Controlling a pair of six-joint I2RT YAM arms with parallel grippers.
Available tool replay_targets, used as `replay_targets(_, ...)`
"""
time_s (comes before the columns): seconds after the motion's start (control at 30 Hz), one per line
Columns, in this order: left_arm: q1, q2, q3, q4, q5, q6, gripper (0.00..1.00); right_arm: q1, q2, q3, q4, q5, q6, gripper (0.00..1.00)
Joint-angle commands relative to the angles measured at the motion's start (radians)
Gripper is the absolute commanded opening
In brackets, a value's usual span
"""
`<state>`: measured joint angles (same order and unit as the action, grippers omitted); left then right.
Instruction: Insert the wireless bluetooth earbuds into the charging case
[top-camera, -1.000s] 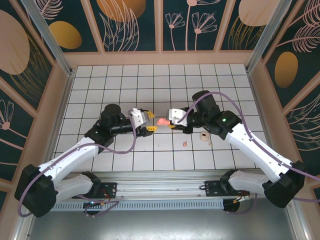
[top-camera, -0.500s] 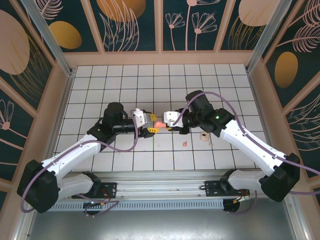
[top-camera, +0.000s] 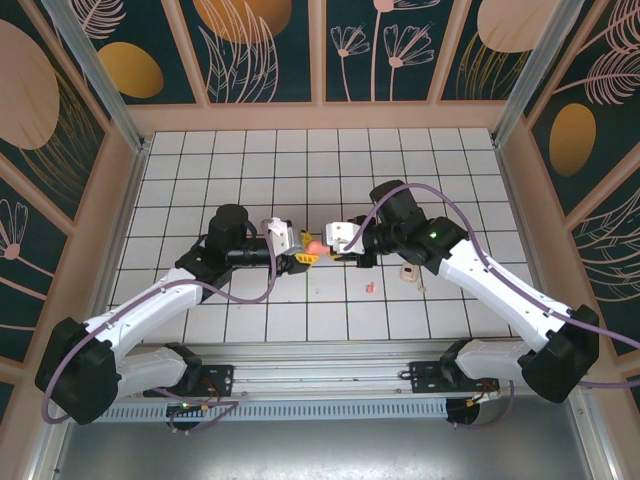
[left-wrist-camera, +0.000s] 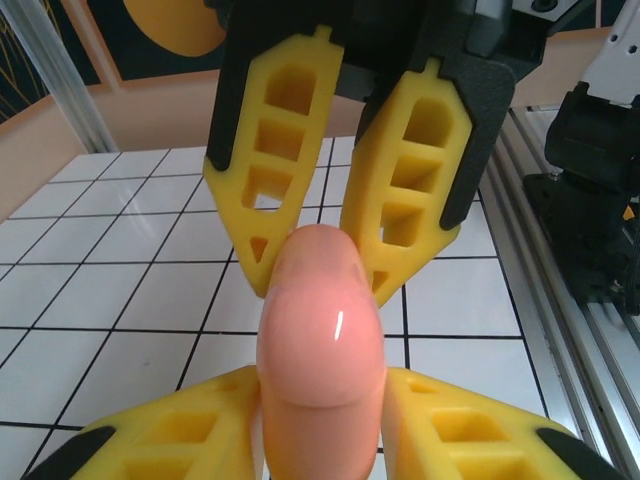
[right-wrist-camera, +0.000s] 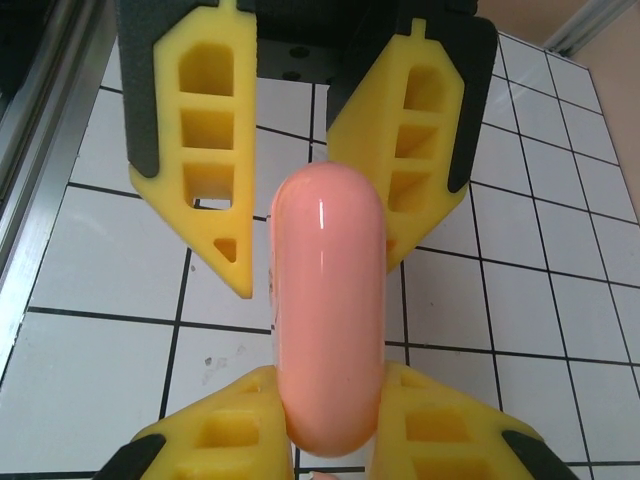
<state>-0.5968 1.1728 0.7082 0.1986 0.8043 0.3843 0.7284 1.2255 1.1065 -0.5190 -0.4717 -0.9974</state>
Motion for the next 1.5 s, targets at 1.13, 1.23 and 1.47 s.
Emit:
replay_targets(1.13,-0.017,-0.003,0.008,0.049,0.008,-0.027,0.15,-0.144,-0.118,-0.231,0.548,-0.316,0.419,0.54)
replay_targets(1.23,-0.017,-0.001,0.010,0.048,0.009,-0.024,0.15,-0.164,-0.121,-0.240,0.584,-0.314,0.456,0.54)
replay_targets(1.47,-0.017,-0.002,0.001,0.045,0.015,-0.019,0.15,-0.175,-0.141,-0.255,0.635,-0.309,0.508,0.54)
